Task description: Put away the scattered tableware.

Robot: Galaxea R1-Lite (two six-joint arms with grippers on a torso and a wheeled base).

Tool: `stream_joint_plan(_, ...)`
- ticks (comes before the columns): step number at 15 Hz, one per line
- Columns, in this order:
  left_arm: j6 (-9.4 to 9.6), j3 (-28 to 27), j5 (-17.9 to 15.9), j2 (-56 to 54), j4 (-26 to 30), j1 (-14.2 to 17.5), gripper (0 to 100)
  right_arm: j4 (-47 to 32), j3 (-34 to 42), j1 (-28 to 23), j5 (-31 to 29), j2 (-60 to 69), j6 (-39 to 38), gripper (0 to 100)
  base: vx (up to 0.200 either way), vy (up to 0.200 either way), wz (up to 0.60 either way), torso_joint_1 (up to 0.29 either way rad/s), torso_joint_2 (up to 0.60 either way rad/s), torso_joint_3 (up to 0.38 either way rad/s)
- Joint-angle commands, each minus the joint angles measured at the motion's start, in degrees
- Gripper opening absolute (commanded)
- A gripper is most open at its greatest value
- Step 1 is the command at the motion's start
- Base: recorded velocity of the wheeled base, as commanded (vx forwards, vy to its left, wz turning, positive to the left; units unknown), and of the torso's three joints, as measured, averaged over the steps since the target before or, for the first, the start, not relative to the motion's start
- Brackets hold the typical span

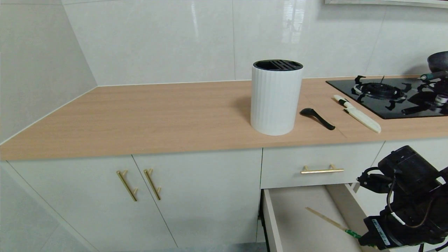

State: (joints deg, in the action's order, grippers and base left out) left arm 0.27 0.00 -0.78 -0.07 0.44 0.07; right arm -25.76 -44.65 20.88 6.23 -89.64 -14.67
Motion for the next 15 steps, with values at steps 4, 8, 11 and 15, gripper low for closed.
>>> stream_joint_plan(4, 0.00, 0.00, -0.01, 0.07, 0.00, 0.01, 100, 0.36, 0.62, 0.04, 0.01, -0.80, -0.01, 0, 0.000, 0.000, 0.00, -0.154, 0.37, 0.209)
stream_joint_plan(8, 0.00, 0.00, -0.01, 0.07, 0.00, 0.01, 100, 1.24, 1.41, 0.21, 0.01, -0.80, 0.08, 0, 0.000, 0.000, 0.00, -0.182, 0.46, 0.267)
stream_joint_plan(11, 0.00, 0.00, -0.01, 0.07, 0.00, 0.01, 100, 3.35, 2.55, 0.30, -0.08, -0.80, 0.25, 0, 0.000, 0.000, 0.00, -0.172, 0.46, 0.281)
stream_joint_plan(15, 0.00, 0.00, -0.01, 0.07, 0.00, 0.01, 100, 3.35, 2.55, 0.30, -0.08, -0.80, 0.25, 0, 0.000, 0.000, 0.00, -0.145, 0.43, 0.283)
